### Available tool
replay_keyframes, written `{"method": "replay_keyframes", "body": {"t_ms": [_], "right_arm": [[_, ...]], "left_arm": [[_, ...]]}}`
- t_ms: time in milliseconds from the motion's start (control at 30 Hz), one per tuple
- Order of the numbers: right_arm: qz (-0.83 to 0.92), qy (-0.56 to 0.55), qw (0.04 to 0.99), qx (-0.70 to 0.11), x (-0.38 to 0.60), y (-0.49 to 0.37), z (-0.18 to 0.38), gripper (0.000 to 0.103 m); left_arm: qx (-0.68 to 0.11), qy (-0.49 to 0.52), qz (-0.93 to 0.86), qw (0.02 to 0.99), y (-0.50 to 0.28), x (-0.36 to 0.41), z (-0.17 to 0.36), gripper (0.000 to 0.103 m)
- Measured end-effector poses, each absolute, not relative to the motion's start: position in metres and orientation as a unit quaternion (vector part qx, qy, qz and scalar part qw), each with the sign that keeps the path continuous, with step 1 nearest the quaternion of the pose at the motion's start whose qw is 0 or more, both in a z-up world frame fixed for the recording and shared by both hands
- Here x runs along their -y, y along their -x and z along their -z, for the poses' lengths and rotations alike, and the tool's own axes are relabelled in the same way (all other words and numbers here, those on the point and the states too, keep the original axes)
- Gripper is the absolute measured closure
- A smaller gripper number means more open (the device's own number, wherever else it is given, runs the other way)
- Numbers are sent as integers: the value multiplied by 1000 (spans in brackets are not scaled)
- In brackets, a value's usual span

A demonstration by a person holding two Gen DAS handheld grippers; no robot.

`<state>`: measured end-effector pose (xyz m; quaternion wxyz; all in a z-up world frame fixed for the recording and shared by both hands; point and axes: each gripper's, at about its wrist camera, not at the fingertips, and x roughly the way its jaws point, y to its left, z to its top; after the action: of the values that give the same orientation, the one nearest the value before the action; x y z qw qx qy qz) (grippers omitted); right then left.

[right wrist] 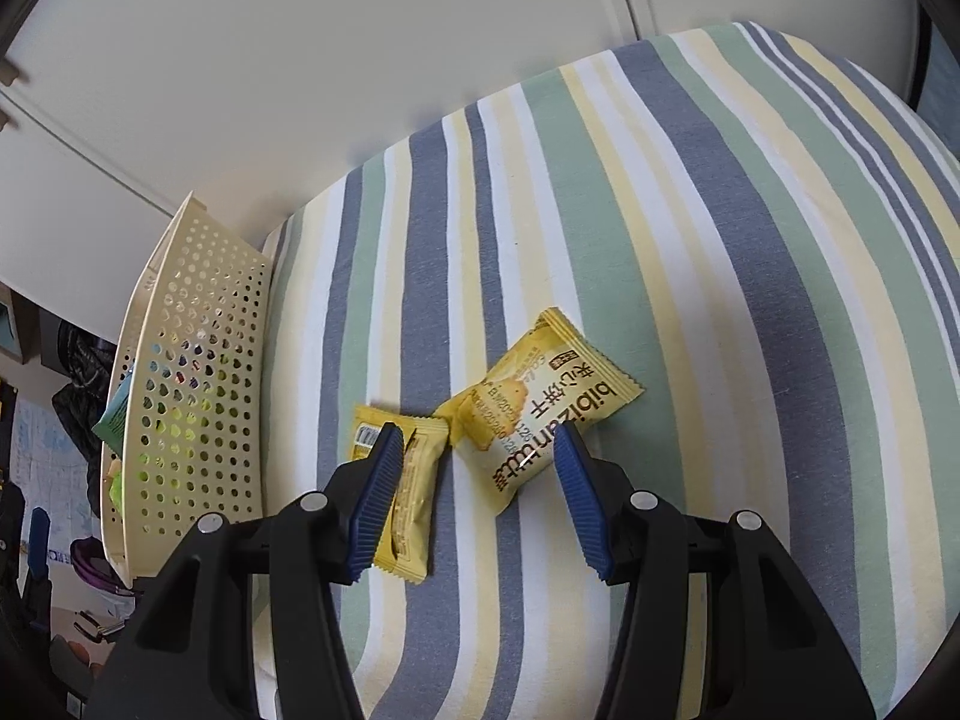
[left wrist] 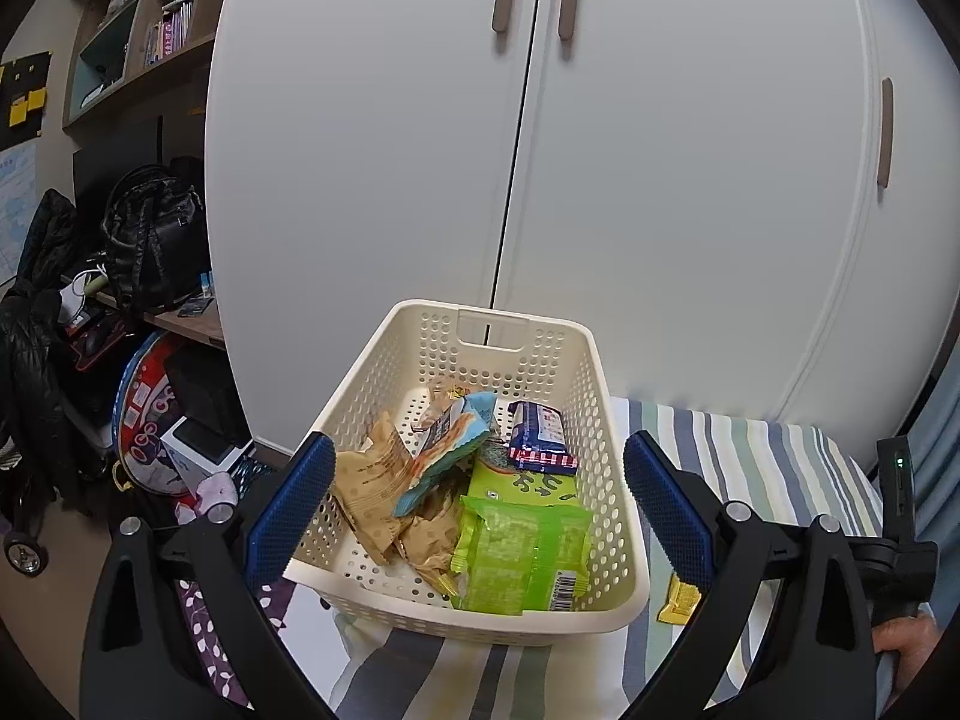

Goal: Organize snacks
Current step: 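Withdraw both tools from the basket back over the yellow biscuit packets, then grasp a yellow biscuit packet with the right tool while the left tool grasps another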

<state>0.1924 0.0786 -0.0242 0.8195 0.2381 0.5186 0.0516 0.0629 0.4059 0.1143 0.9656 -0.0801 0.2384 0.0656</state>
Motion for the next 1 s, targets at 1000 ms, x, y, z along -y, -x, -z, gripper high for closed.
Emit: {"method": "replay_keyframes", "body": {"t_ms": [1000], "right_arm": [[-2, -84, 845, -528, -111, -245, 30, 58]], "left_arm": [[-232, 54, -40, 970, -58, -383, -117, 5]]}}
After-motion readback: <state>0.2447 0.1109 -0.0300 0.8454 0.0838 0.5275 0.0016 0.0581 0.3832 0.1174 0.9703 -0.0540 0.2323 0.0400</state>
